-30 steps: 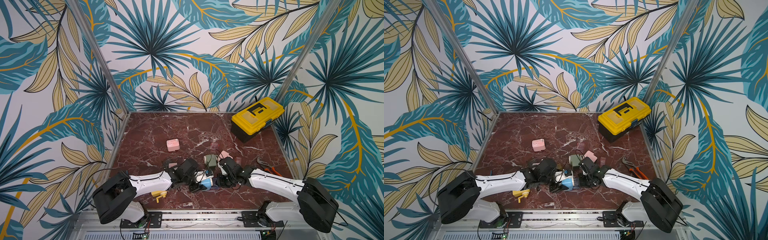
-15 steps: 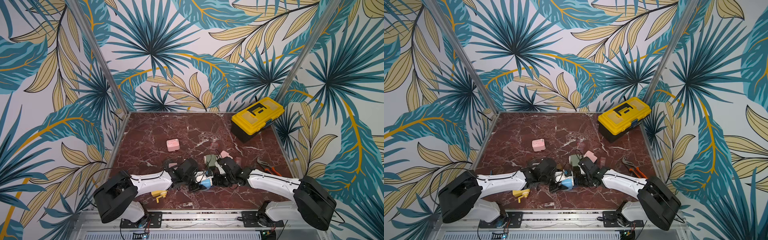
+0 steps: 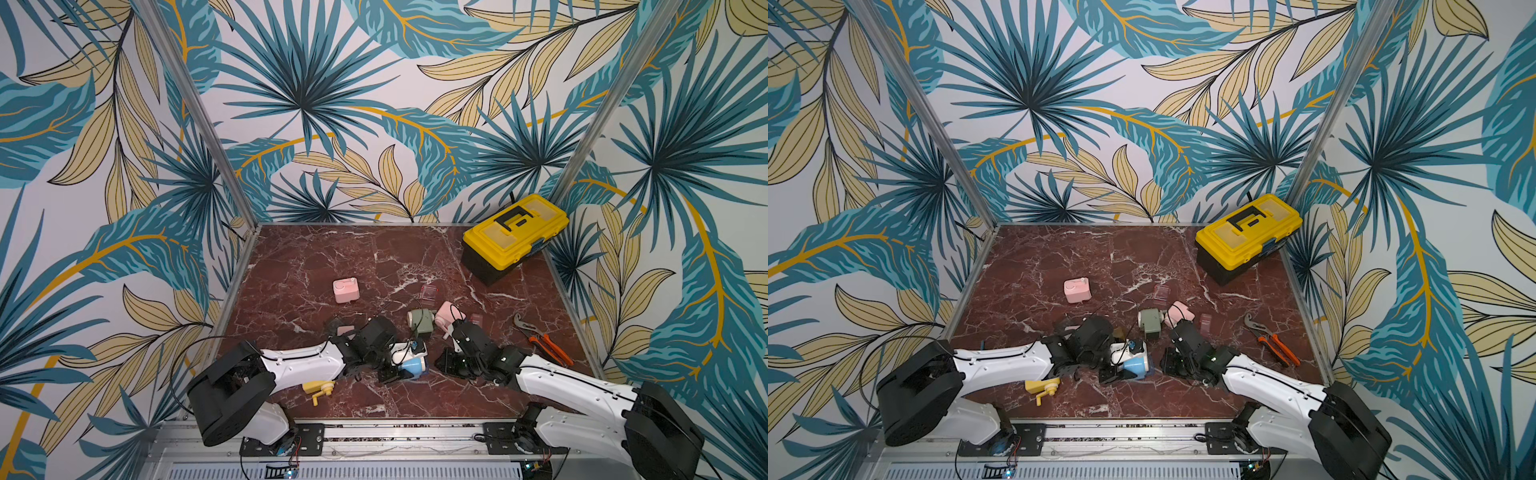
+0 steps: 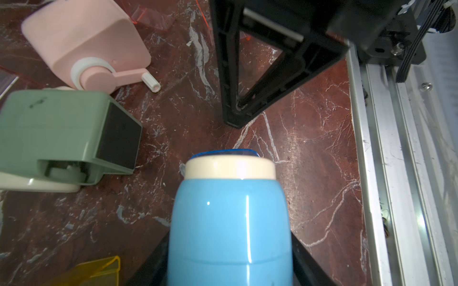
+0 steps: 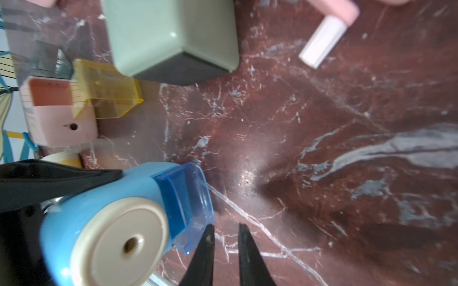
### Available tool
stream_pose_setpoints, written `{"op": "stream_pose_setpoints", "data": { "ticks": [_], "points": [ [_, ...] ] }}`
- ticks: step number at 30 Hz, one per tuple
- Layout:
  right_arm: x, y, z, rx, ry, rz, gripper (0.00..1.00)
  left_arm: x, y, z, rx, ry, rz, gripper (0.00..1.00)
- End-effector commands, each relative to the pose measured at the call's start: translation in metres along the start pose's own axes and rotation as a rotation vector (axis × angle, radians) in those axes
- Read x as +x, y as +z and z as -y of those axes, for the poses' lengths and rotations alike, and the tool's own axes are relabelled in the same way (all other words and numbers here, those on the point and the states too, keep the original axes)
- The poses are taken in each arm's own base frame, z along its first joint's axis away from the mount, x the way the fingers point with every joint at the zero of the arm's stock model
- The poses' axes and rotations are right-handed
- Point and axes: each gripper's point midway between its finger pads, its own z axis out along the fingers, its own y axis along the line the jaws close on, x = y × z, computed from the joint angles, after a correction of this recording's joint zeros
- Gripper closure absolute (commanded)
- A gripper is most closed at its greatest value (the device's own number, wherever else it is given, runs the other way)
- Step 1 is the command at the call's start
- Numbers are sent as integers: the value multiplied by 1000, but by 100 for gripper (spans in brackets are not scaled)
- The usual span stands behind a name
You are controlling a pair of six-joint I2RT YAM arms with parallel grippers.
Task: Put the tray back into the pencil sharpener
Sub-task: Close the container of the pencil sharpener.
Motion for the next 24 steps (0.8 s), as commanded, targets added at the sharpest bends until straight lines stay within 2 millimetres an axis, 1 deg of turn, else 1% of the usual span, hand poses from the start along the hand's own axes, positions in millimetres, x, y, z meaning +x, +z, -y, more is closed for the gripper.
{"op": "stream_pose_setpoints", "data": {
  "ticks": [1, 9, 15, 18, 20, 21, 24],
  "points": [
    [1, 9, -13, -56, 8, -29, 81, -6, 0, 0, 2, 24, 30, 50],
    [5, 29, -45, -181, -10, -127, 82, -5, -3, 2, 2, 21, 34, 51],
    [10, 35, -55, -237, -12, -172, 82, -8, -3, 0, -6, 23, 38, 52],
    [9, 32, -51, -216, -7, -160, 82, -9, -4, -2, -13, 22, 41, 53],
    [6, 27, -41, -172, -5, -124, 81, -10, -6, -3, -26, 14, 42, 54],
    [5, 23, -34, -137, 4, -104, 80, -10, -7, -4, -33, 9, 44, 54],
    [-3, 2, -2, 3, 44, 4, 80, -15, -15, -11, -86, -22, 58, 60]
  ]
}}
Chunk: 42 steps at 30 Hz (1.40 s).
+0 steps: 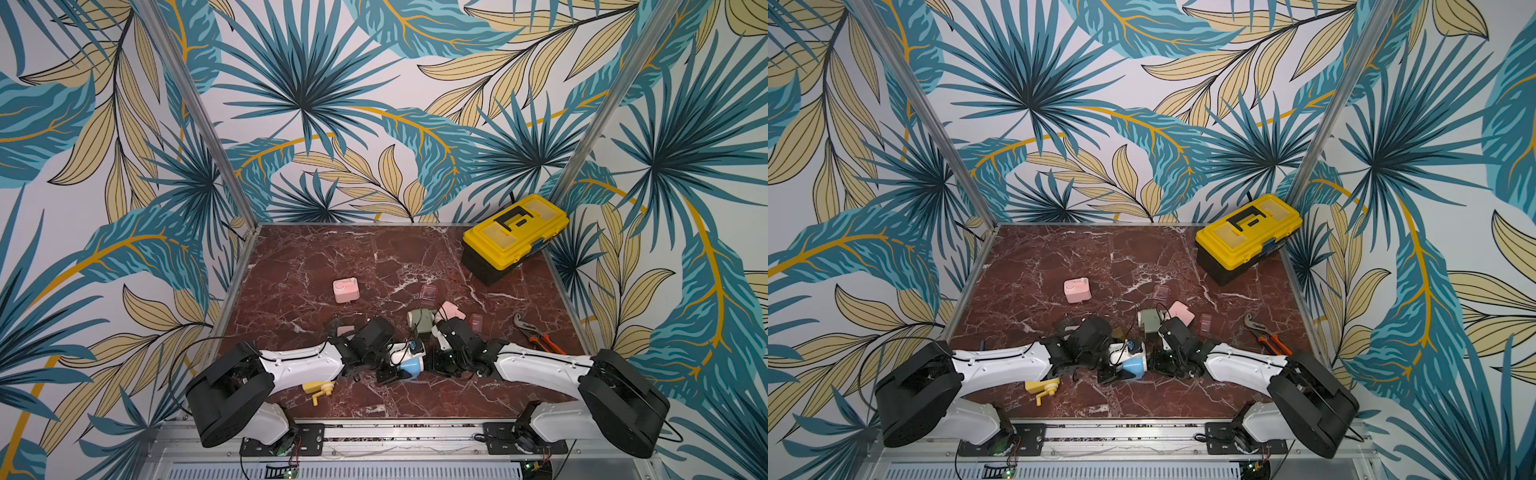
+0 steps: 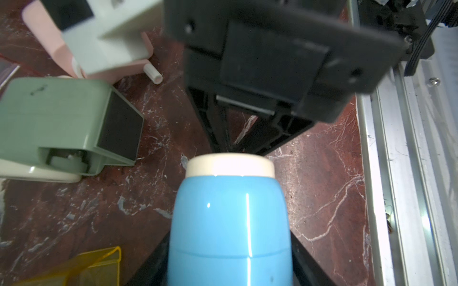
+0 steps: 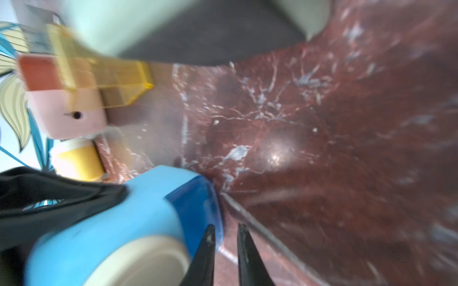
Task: Put the tray back into the pencil sharpener
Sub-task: Close the container of the pencil sharpener, then place the pencil sharpener at the center of the board.
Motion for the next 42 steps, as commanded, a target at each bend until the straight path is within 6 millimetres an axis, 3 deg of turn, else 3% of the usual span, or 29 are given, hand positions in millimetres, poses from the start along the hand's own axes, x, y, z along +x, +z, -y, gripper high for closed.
{"op": "stream_pose_setpoints", "data": {
  "ticks": [1, 5, 9, 10, 11, 16, 19, 23, 26, 29, 36, 42],
  "points": [
    [-1, -28, 36, 158, 47, 106, 80, -22, -15, -12, -81, -20, 77, 63],
    [-8, -69, 50, 217, 50, 234, 80, -40, -34, -28, -183, -113, 130, 74],
    [-18, -98, 46, 225, 52, 324, 78, -61, -56, -50, -305, -225, 200, 89],
    [-20, -104, 44, 224, 51, 339, 77, -67, -64, -56, -342, -260, 222, 100],
    [-24, -109, 40, 223, 51, 355, 77, -71, -74, -68, -410, -315, 246, 100],
    [-41, -118, 17, 218, 6, 376, 76, -78, -132, -126, -705, -611, 398, 100],
    [-50, -115, 5, 227, -28, 364, 76, -71, -161, -154, -837, -736, 450, 100],
    [-57, -103, -6, 214, -47, 342, 76, -54, -178, -189, -923, -871, 446, 100],
    [-60, -93, -11, 207, -45, 323, 76, -54, -176, -212, -981, -889, 406, 100],
    [-61, -88, -13, 214, -43, 311, 76, -62, -161, -231, -1000, -896, 378, 100],
    [-64, -86, -10, 235, -34, 314, 76, -66, -111, -277, -1027, -943, 311, 100],
    [-64, -88, -6, 253, -30, 318, 76, -52, -71, -300, -1015, -981, 255, 100]
  ]
}}
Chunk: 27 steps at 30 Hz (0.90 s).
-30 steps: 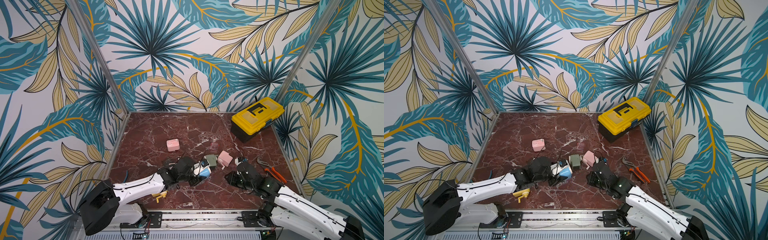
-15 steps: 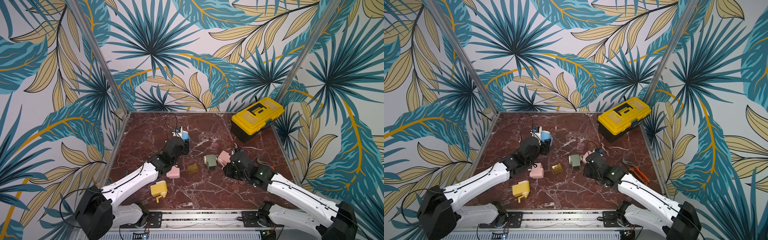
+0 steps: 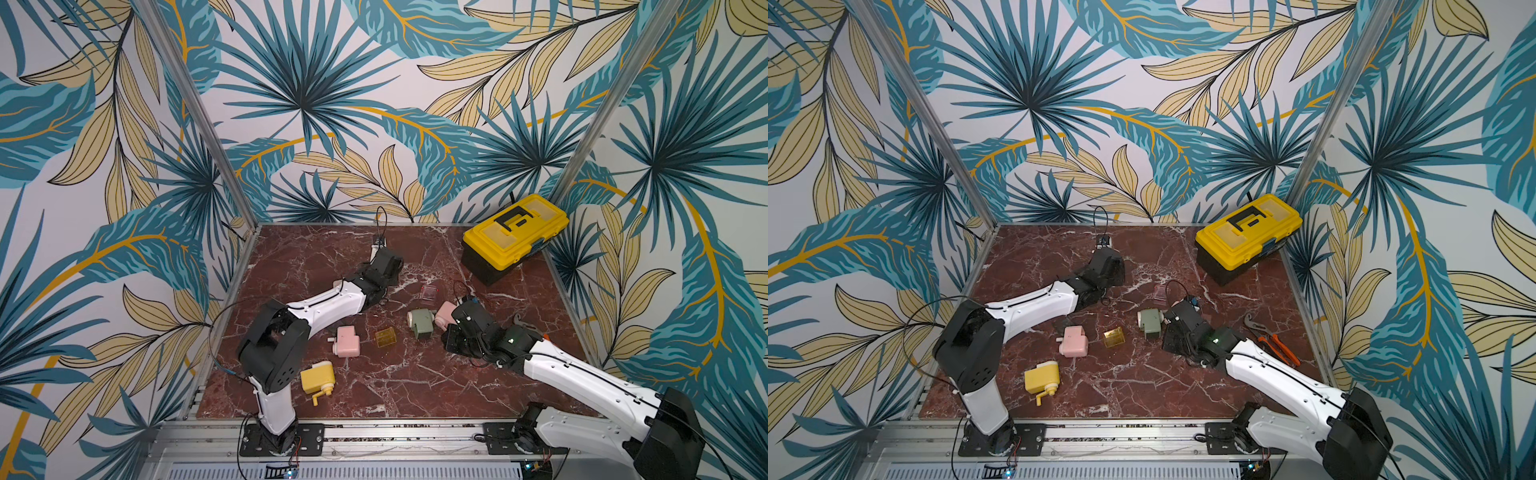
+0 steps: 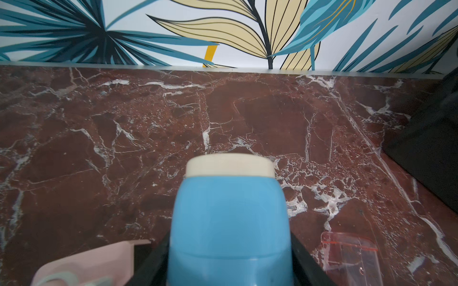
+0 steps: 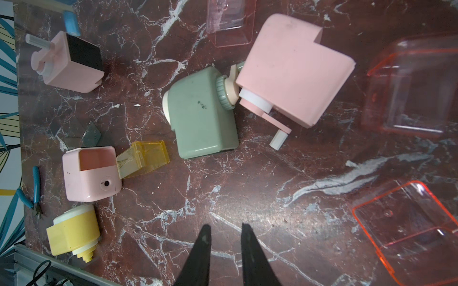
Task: Put the tray back into the pencil sharpener
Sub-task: Place the pencil sharpener at the center of the board.
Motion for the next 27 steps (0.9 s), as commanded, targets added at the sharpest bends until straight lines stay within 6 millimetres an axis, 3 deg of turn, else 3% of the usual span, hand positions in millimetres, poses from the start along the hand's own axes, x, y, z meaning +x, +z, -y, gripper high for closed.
{"op": "stream_pose_setpoints", "data": {
  "ticks": [1, 8, 16, 22, 27],
  "points": [
    [-5, -3, 1, 12, -7, 17, 76, -9, 13, 1, -7, -39, 9, 100],
    [-5, -3, 3, 23, -8, 14, 75, 9, 44, 2, -8, -25, -48, 100],
    [-7, -4, 3, 25, -4, 20, 75, 23, 59, 2, -25, 12, -87, 81],
    [-7, -6, 5, 28, -2, 24, 75, 30, 64, 2, -31, 13, -112, 41],
    [-7, -8, 6, 29, 0, 31, 76, 32, 64, 2, -25, 2, -122, 21]
  ]
}}
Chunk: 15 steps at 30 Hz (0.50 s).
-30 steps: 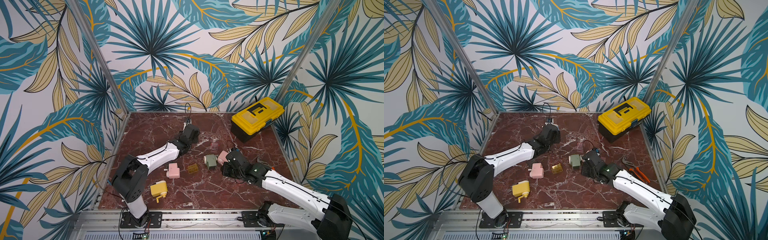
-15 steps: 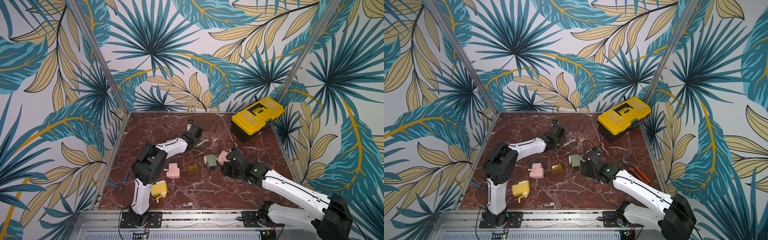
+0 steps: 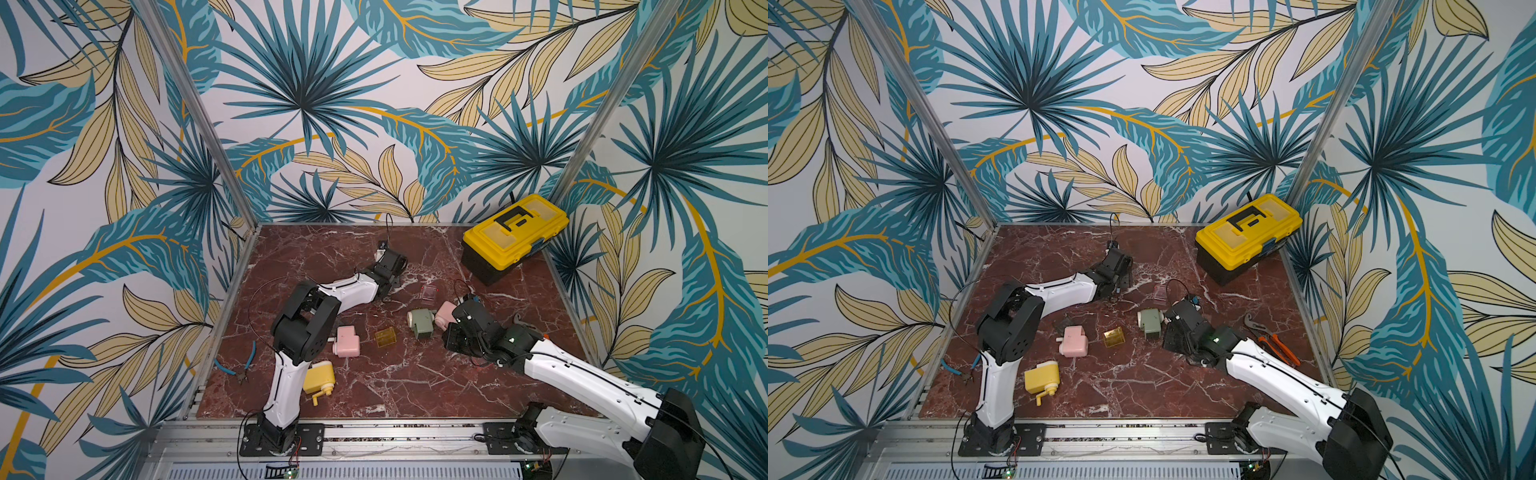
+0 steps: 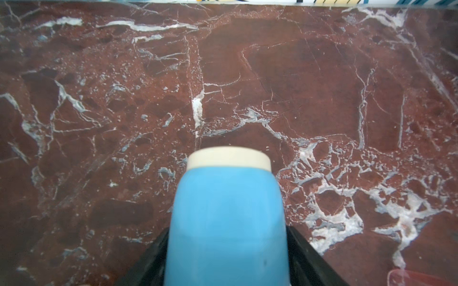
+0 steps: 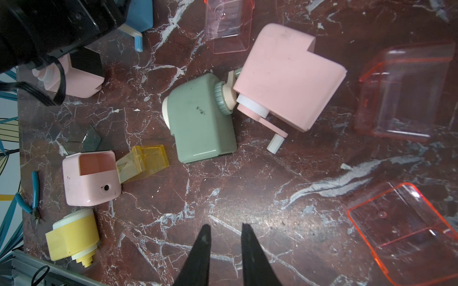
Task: Put the tray back into the pencil sharpener
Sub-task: Place the pencil sharpener at the center of the board.
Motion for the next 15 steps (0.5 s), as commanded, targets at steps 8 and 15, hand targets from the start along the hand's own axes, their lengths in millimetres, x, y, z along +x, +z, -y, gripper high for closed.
{"op": "stream_pose_setpoints", "data": {
  "ticks": [8, 15],
  "points": [
    [-3, -10, 7, 17, -6, 23, 75, -29, -24, 13, 83, 2, 38, 8],
    [-3, -12, 12, 24, -11, 33, 72, -64, -97, 16, 192, 26, 131, 8]
  ]
}}
